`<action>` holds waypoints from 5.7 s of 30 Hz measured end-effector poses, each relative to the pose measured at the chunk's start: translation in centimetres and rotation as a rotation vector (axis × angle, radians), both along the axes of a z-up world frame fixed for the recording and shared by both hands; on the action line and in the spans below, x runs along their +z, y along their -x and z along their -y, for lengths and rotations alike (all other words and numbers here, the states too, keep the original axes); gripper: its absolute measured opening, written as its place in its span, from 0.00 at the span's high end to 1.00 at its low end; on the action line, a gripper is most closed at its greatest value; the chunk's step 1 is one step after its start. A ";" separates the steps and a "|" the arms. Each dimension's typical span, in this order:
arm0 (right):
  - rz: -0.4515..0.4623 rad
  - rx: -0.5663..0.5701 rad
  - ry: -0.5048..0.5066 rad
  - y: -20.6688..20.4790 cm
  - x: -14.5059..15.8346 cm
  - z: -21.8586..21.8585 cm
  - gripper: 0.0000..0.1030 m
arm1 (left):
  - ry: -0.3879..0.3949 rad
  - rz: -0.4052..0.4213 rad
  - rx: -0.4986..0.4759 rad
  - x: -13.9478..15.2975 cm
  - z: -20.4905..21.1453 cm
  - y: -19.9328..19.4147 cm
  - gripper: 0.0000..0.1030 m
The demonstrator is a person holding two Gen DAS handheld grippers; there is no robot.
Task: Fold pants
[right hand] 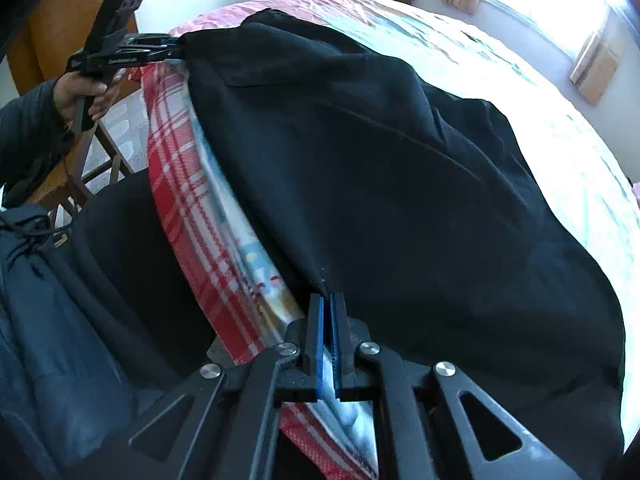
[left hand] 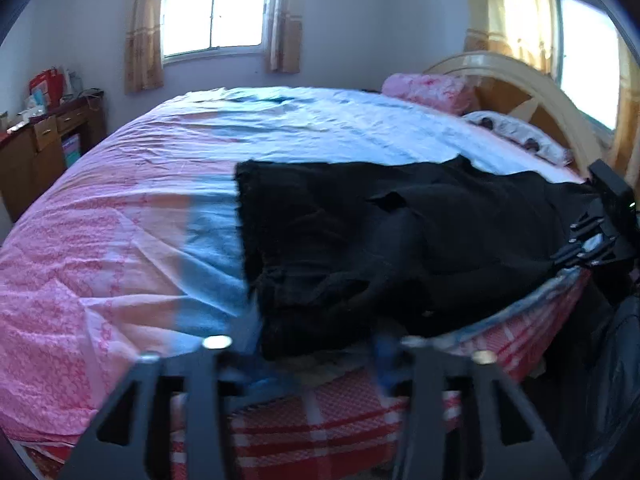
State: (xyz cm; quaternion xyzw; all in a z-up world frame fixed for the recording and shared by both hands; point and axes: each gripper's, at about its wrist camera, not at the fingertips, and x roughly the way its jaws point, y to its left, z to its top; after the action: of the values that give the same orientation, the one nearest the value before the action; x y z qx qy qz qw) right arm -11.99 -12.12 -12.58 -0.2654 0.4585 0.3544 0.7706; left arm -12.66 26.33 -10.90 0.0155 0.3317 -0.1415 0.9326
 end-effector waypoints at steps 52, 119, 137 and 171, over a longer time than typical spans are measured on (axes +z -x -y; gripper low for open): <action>-0.429 -0.623 -0.634 -24.7 3.8 8.4 0.52 | -0.019 -0.004 0.098 4.6 6.1 -5.0 0.03; 0.129 -1.540 -0.942 13.5 4.9 51.8 0.81 | 0.029 -0.216 -0.962 1.7 51.7 -1.2 0.92; 0.188 -1.250 -0.918 8.9 9.3 44.1 0.46 | 0.046 -0.111 -0.752 3.3 47.3 -3.7 0.40; 0.252 -1.658 -1.020 16.2 6.1 51.1 0.45 | 0.024 -0.128 -0.773 2.5 51.4 -5.1 0.26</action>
State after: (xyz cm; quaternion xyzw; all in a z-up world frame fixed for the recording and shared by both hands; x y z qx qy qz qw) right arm -28.15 -63.20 -6.52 0.4692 0.2059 -0.1742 0.8409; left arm -7.57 -25.10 -8.37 0.1195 0.3573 -0.4870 0.7879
